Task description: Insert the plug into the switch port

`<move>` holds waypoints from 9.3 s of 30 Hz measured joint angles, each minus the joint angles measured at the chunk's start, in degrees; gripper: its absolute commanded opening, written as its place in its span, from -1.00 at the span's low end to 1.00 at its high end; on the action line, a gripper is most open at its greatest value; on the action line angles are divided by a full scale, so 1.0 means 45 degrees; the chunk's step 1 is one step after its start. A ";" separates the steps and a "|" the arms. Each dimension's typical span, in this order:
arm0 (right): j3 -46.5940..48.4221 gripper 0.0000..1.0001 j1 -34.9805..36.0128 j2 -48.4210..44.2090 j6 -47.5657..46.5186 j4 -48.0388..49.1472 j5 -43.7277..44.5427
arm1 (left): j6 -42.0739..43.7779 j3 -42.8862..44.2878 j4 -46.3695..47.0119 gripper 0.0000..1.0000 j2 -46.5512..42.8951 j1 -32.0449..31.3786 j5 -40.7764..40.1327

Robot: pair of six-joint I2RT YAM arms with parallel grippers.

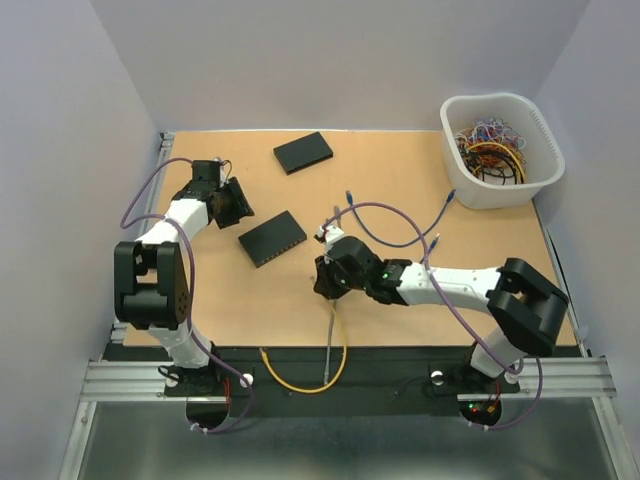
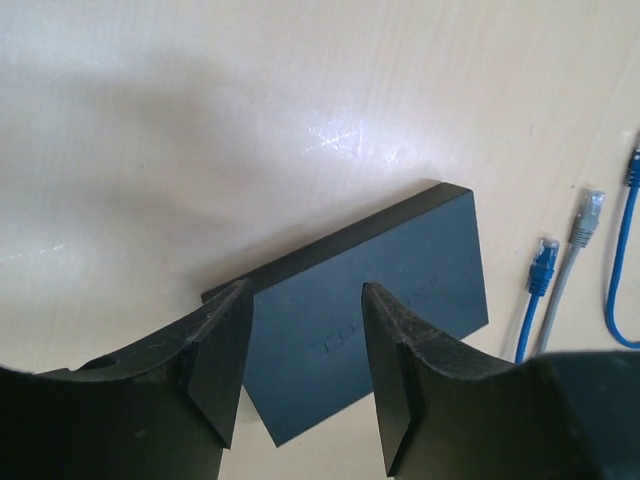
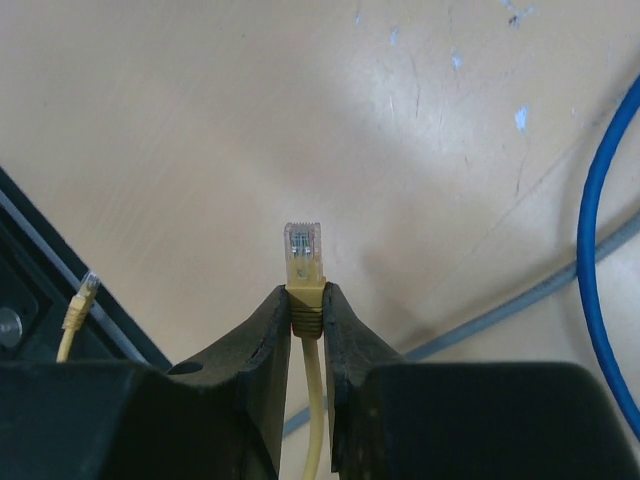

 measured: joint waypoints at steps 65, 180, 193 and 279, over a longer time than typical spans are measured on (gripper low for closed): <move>0.6858 -0.99 0.0544 0.6504 -0.1384 -0.2783 0.1413 | 0.0491 -0.2676 0.0418 0.13 -0.0884 -0.0461 0.1758; 0.3706 -0.99 0.0374 0.3589 -0.6130 -0.4459 -0.0029 | -0.2885 -0.8213 0.4444 0.07 -0.4969 -0.7048 -0.3215; 0.3915 -0.99 0.0311 0.3837 -0.5323 -0.4269 -0.0078 | -0.2837 -0.8344 0.4998 0.06 -0.4852 -0.7436 -0.4153; -0.1987 -0.17 0.0384 -0.0695 0.0685 0.3113 0.3881 | -0.0223 -0.2807 0.0248 0.18 -0.1268 -0.5455 -0.0840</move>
